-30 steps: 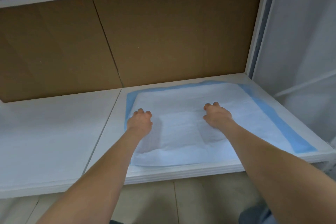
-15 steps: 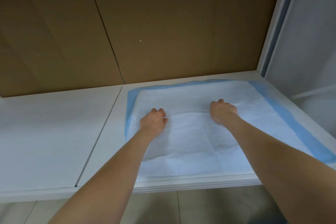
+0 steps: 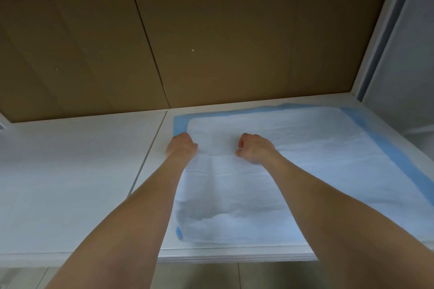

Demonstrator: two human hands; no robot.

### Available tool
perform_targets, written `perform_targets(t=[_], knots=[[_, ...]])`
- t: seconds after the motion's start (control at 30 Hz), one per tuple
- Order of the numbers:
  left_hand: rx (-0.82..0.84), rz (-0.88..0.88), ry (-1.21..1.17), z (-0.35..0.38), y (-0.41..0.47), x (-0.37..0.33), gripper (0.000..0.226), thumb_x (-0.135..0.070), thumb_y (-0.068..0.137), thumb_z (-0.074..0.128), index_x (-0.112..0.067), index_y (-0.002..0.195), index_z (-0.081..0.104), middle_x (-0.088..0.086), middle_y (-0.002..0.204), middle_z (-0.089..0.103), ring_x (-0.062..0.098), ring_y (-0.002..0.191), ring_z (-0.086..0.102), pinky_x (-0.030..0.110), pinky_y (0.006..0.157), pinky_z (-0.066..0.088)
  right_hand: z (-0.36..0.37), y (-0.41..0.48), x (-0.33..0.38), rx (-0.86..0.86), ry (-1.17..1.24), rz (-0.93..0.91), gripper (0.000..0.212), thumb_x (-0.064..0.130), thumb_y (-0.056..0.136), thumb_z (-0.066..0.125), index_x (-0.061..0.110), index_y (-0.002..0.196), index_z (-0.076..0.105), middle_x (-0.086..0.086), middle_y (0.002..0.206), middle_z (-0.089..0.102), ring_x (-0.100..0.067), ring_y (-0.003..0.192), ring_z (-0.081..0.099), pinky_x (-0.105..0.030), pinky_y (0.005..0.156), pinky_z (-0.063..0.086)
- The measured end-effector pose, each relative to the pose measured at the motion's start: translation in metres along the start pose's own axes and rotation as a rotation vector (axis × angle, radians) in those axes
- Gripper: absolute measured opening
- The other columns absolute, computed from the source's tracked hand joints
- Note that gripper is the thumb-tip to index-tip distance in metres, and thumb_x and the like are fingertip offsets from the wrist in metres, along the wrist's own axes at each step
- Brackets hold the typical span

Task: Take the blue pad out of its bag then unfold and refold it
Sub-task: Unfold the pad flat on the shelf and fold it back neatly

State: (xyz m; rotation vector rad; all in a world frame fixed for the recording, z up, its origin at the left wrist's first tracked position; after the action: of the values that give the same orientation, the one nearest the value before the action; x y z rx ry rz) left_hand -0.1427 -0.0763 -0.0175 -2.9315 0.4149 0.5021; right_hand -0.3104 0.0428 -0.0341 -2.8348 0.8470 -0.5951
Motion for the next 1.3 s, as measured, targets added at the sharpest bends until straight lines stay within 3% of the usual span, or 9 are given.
perform_targets(t=[0.23, 0.37, 0.47, 0.57, 0.67, 0.83, 1.03, 1.13, 1.3], knots=[[0.060, -0.100, -0.201, 0.003, 0.020, 0.009, 0.028, -0.015, 0.077, 0.068, -0.010, 0.070, 0.041, 0.005, 0.073, 0.050, 0.025, 0.075, 0.057, 0.026, 0.060, 0.045, 0.000, 0.008, -0.002, 0.048, 0.016, 0.003, 0.031, 0.031, 0.090, 0.053, 0.017, 0.117, 0.053, -0.002, 0.112, 0.058, -0.020, 0.097, 0.055, -0.028, 0.076, 0.042], [0.110, -0.166, -0.432, 0.003, 0.021, 0.011, 0.021, -0.013, 0.078, 0.062, -0.005, 0.071, 0.045, 0.008, 0.064, 0.046, 0.019, 0.053, 0.046, 0.022, 0.043, 0.034, -0.005, 0.008, -0.002, 0.045, 0.035, 0.000, 0.031, 0.034, 0.088, 0.056, 0.019, 0.115, 0.053, -0.001, 0.114, 0.058, -0.019, 0.099, 0.055, -0.029, 0.079, 0.044], [0.132, -0.190, -0.608, 0.007, 0.020, 0.008, 0.019, -0.012, 0.084, 0.058, -0.001, 0.078, 0.042, 0.008, 0.068, 0.041, 0.020, 0.056, 0.039, 0.023, 0.047, 0.030, -0.010, 0.008, -0.004, 0.025, 0.070, 0.000, 0.028, 0.037, 0.087, 0.059, 0.022, 0.109, 0.053, 0.001, 0.112, 0.057, -0.018, 0.100, 0.055, -0.029, 0.082, 0.045], [0.128, -0.149, -0.732, 0.005, 0.021, 0.002, 0.005, -0.002, 0.081, 0.054, 0.003, 0.082, 0.054, 0.015, 0.079, 0.053, 0.029, 0.067, 0.050, 0.026, 0.060, 0.039, -0.013, 0.009, -0.003, 0.013, 0.091, -0.005, 0.028, 0.038, 0.087, 0.060, 0.021, 0.108, 0.053, 0.001, 0.111, 0.058, -0.018, 0.099, 0.054, -0.029, 0.082, 0.044], [0.133, -0.117, -0.787, 0.007, 0.022, 0.001, 0.023, 0.005, 0.080, 0.047, 0.003, 0.098, 0.061, 0.015, 0.093, 0.057, 0.028, 0.083, 0.054, 0.030, 0.071, 0.042, -0.010, 0.010, -0.003, 0.014, 0.108, -0.010, 0.027, 0.038, 0.087, 0.061, 0.021, 0.106, 0.053, 0.000, 0.110, 0.058, -0.019, 0.100, 0.055, -0.029, 0.081, 0.044], [0.173, -0.192, -0.782, 0.017, 0.028, 0.009, 0.043, 0.004, 0.075, 0.047, 0.007, 0.117, 0.053, 0.020, 0.103, 0.056, 0.035, 0.091, 0.057, 0.036, 0.074, 0.047, -0.004, 0.013, -0.005, 0.026, 0.084, 0.000, 0.027, 0.040, 0.086, 0.061, 0.021, 0.104, 0.054, 0.001, 0.109, 0.059, -0.020, 0.102, 0.056, -0.030, 0.083, 0.046], [0.214, -0.188, -0.817, 0.018, 0.038, 0.007, 0.046, -0.001, 0.077, 0.052, 0.004, 0.122, 0.045, 0.021, 0.112, 0.052, 0.035, 0.093, 0.055, 0.035, 0.067, 0.049, -0.006, 0.021, -0.004, 0.015, 0.058, 0.013, 0.030, 0.044, 0.085, 0.061, 0.021, 0.104, 0.056, 0.001, 0.105, 0.060, -0.020, 0.100, 0.057, -0.029, 0.079, 0.045], [0.203, -0.139, -0.738, 0.024, 0.043, 0.004, 0.041, -0.005, 0.082, 0.057, 0.007, 0.121, 0.053, 0.024, 0.118, 0.058, 0.034, 0.095, 0.059, 0.036, 0.075, 0.049, -0.002, 0.022, -0.005, 0.020, 0.043, 0.015, 0.031, 0.044, 0.086, 0.060, 0.020, 0.105, 0.057, 0.000, 0.104, 0.060, -0.020, 0.099, 0.057, -0.030, 0.081, 0.045], [0.083, -0.039, -0.378, 0.017, 0.036, 0.002, 0.029, -0.012, 0.086, 0.054, 0.003, 0.110, 0.060, 0.020, 0.112, 0.062, 0.033, 0.093, 0.060, 0.028, 0.067, 0.044, 0.001, 0.018, -0.001, 0.007, 0.006, -0.004, 0.031, 0.040, 0.091, 0.055, 0.016, 0.112, 0.055, -0.003, 0.106, 0.059, -0.020, 0.095, 0.054, -0.029, 0.078, 0.044]])
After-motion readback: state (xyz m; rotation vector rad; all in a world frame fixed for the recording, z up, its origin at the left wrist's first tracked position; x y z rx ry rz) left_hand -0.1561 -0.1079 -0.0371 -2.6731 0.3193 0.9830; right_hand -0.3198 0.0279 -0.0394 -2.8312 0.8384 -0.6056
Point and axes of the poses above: each hand's wrist, its own y-axis towards the middle knuckle, its own z-axis out of the palm, x = y × z, the point moved 7 cm from there along y, towards the middle knuckle
